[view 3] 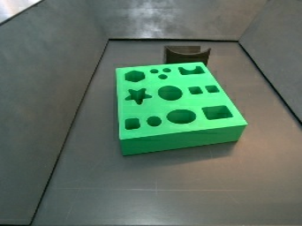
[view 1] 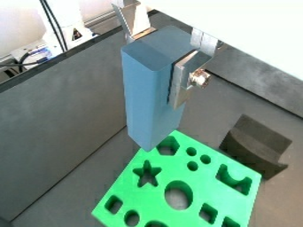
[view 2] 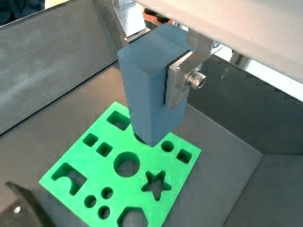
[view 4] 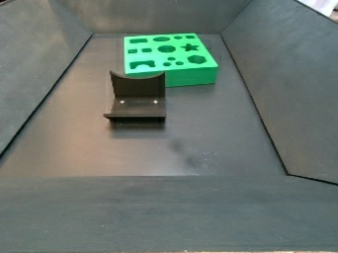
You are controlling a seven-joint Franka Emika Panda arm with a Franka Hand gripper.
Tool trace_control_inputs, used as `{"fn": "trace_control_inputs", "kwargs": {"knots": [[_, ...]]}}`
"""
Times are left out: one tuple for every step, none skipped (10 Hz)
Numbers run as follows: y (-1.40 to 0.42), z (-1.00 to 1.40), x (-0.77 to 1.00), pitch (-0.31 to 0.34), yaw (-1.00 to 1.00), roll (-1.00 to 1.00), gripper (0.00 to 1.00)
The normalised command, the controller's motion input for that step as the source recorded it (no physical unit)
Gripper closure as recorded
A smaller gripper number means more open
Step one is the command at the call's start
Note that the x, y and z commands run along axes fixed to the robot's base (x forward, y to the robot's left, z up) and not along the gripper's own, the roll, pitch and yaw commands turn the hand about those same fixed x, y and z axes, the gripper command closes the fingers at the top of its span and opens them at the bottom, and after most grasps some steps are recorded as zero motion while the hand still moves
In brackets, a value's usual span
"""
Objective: Pick up the rectangle object. Move up. Move to above the board. Insert the rectangle object.
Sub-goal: Insert the rectangle object.
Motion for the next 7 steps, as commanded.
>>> {"fn": "trace_control_inputs", "kwargs": {"knots": [[0.00,0.00,0.00,0.000,-0.01,0.00,1.00],[-0.01,0.00,0.17,0.000,-0.55,0.00,1.00],[0.00,-0.14,0.00,-0.057,-1.00,-0.05,1.00],[0.00,-0.13,0.00,-0.063,-1.00,-0.05,1.00],[0.00,-0.13,0.00,-0.066,-1.00,-0.05,1.00],[0.00,-0.13,0.00,-0.064,-1.00,-0.05,1.00],[0.00,-0.13,0.00,-0.067,-1.00,-0.05,1.00]]}}
